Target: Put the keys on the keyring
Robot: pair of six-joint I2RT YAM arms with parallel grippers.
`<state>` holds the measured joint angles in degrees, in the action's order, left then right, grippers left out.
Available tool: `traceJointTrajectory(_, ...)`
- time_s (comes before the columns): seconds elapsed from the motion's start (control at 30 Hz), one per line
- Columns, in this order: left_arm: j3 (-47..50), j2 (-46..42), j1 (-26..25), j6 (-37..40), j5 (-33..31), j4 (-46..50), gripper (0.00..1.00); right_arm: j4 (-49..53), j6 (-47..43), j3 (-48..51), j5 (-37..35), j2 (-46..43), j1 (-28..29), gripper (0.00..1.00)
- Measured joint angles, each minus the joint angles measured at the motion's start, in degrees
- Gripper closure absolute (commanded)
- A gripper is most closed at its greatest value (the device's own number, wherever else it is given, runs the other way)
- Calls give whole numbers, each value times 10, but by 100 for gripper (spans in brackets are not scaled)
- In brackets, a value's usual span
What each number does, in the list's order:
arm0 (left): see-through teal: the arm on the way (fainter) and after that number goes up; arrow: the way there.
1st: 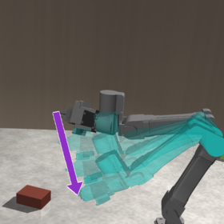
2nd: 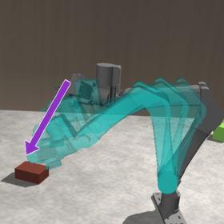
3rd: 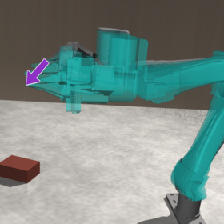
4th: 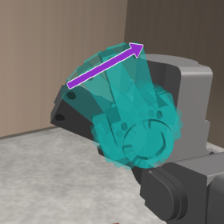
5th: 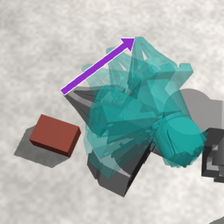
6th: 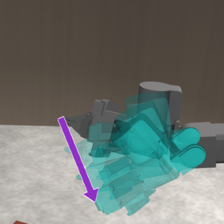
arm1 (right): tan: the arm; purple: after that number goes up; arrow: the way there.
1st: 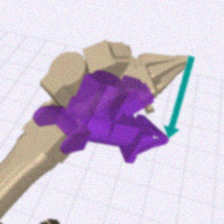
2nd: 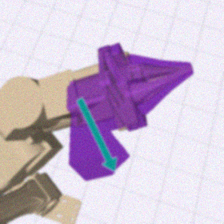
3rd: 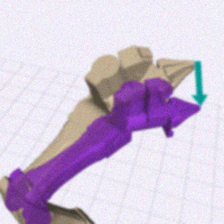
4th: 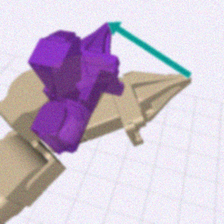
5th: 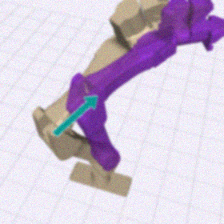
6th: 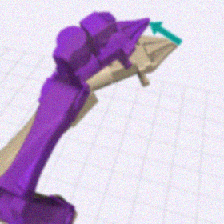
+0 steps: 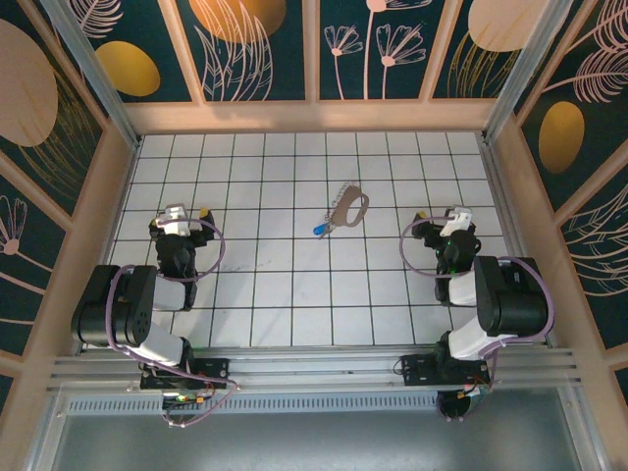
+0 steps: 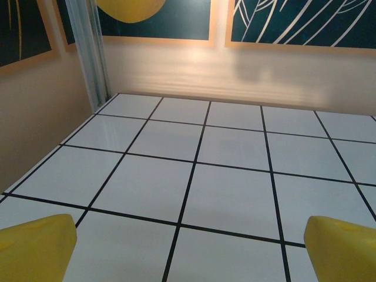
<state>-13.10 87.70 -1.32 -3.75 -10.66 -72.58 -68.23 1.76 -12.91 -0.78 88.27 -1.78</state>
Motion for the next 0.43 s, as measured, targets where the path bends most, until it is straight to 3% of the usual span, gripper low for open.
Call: traceJointTrajectory(0.43, 0, 0, 0, 0, 0, 0, 1, -2, 0, 0, 9, 0, -2, 1)
